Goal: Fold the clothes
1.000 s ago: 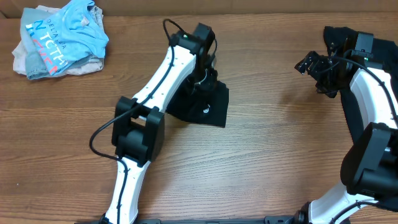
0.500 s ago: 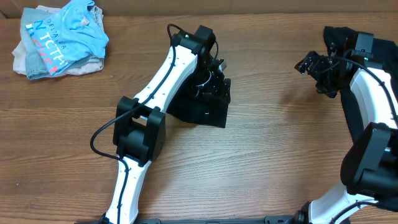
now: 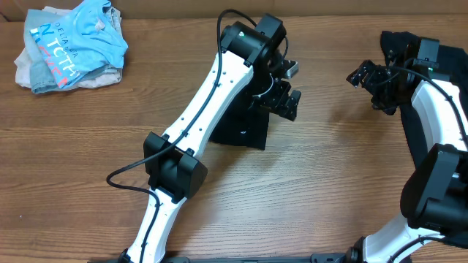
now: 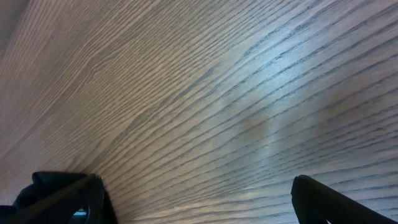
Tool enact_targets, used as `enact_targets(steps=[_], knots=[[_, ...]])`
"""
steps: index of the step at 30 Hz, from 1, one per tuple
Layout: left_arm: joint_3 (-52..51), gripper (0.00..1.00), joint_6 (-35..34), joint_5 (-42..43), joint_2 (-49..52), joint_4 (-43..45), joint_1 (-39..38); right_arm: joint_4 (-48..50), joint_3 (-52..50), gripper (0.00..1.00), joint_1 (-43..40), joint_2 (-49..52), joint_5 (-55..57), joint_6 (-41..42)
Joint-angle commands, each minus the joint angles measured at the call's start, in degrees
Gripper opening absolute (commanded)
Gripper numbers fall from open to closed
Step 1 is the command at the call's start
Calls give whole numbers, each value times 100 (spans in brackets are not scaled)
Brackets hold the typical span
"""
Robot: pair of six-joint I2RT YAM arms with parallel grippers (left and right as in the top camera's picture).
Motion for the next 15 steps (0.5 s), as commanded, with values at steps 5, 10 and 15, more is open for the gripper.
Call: enact_targets(steps=[5,10,15], knots=[[227,100,-592,-2328,-109,57,643,26,142,100,0,0,-2,4],[131,100,-459,-1989,-107,116,1043,26,142,100,0,0,-2,4],[-339,100,-118,-1469,-107,356,1158,26,142,100,0,0,-2,4]])
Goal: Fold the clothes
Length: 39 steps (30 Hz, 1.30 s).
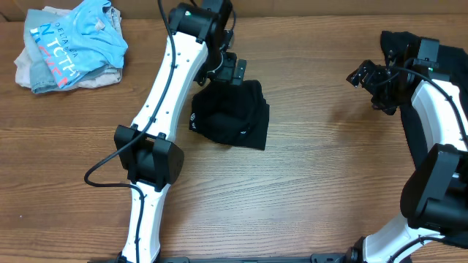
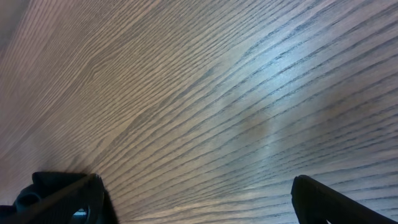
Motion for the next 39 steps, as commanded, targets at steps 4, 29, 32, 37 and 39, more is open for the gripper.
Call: enact_targets(steps=[4,29,32,37,39], knots=[[-785,100,323,321,-105,529,-94,24,142,100,0,0,-2,4],[-1091,78,321,487,-142,592,-463,24,142,100,0,0,-2,4],[-1088,82,114,155,-140,474,-540,24,142,100,0,0,-2,4],[-1088,73,-164,-264,-157,168,-549,24,142,100,0,0,-2,4],[-1088,75,-258,-256,-157,20,-551,24,142,100,0,0,-2,4]])
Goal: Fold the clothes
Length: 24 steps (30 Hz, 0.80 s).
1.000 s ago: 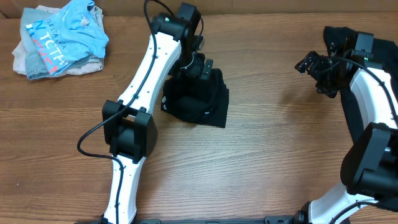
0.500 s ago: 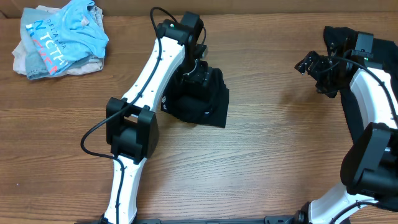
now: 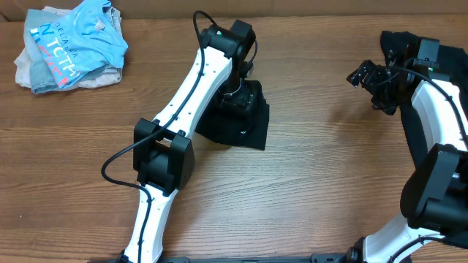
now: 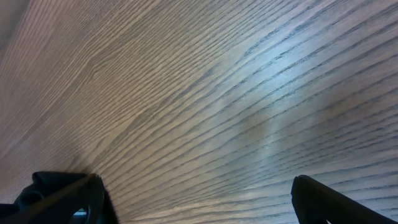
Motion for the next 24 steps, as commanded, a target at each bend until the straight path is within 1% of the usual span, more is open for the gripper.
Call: enact_targets(steps=[1,5,9,13,14,16,18,24], knots=[[151,76,-251,-188,-157,-164,-7,26,142,100,-2,0,-2,4],[149,85,-243,-238,-149,-275,-76,26,142,100,-2,0,-2,4],[-26,87,-245,-229,-144,-94,-90,26,142,100,-2,0,-2,4],[-455,91,-249,-63,-144,203,-90,26,142,100,-2,0,-2,4],[-584,91,-245,35,-144,291,-90,26,142,100,-2,0,-2,4],[-758,83,-243,136,-144,407,-90,26,142,100,-2,0,-2,4],[-800,78,-216,120,-144,439,-90,26,142,100,-2,0,-2,4],[-455,72,-225,116,-153,437,-94,26,142,100,-2,0,-2,4]])
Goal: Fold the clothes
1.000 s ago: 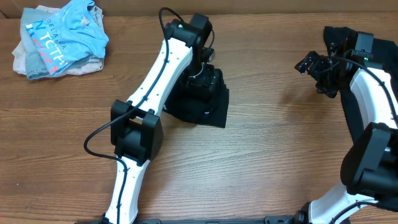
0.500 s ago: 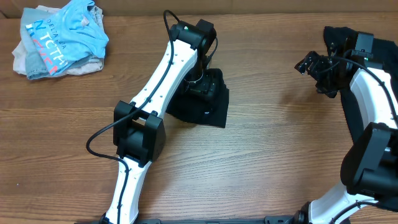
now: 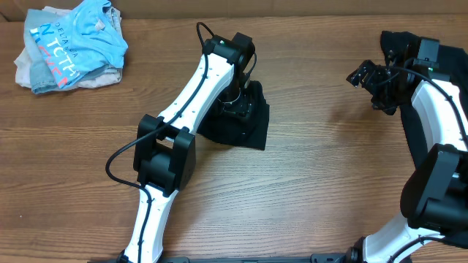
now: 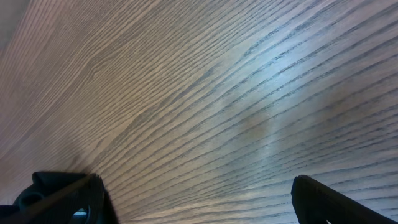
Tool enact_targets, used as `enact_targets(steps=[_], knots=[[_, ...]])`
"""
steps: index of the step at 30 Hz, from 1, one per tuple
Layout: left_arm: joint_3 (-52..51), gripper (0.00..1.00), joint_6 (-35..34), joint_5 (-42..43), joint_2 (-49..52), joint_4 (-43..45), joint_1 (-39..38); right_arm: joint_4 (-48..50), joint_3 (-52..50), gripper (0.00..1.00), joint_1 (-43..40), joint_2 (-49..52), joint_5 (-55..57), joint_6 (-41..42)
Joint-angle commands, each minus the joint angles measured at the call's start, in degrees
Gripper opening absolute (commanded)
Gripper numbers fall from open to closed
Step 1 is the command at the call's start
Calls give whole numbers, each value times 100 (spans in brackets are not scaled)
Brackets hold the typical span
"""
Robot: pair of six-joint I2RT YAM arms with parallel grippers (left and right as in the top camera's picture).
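Note:
A black garment (image 3: 247,128) lies bunched into a compact rectangle at the middle of the wooden table (image 3: 307,183). My left gripper (image 3: 235,101) points down onto the garment's upper middle. Its fingers blend into the black cloth, so whether they are open or shut does not show. My right gripper (image 3: 361,74) hovers far to the right, away from the garment. In the right wrist view the right gripper (image 4: 196,198) is open, its fingers (image 4: 65,196) wide apart over bare wood.
A pile of clothes (image 3: 72,45), light blue with print on top, sits at the far left corner. The left arm's elbow (image 3: 164,153) stands in front of the garment. A dark mass (image 3: 398,40) lies behind the right arm at the far right.
The left arm has shifted slightly, its elbow a little nearer to the front. Its gripper stays down on the black garment. The right arm has not moved.
The left gripper was first at the black garment's right edge, the arm covering most of it. Then it was at the garment's far left edge, with the cloth showing as a compact bundle. Then it was down on the garment's middle, where it remains.

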Motion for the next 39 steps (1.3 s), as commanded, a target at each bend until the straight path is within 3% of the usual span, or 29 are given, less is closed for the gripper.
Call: enact_targets(steps=[1,5,12,14,16,19,29,33,35,39], knots=[[422,70,-55,87,-131,-87,-48,26,142,100,0,0,-4,4],[903,48,26,90,-131,-299,-52,26,142,100,0,0,-4,4],[986,45,120,105,-125,-660,-81,26,142,100,0,0,-4,4],[885,46,120,87,-125,-704,-81,26,142,100,0,0,-4,4],[767,71,118,-35,-125,-671,-74,26,142,100,0,0,-4,4],[603,77,118,-319,-125,-625,-46,26,142,100,0,0,-4,4],[-79,63,463,393,-125,-280,-28,26,142,100,0,0,-4,4],[2,49,463,380,-129,-210,-31,26,142,100,0,0,-2,4],[55,33,463,367,-129,-201,-31,26,142,100,0,0,-4,4],[83,9,463,367,-129,-214,-31,24,142,100,0,0,-4,4]])
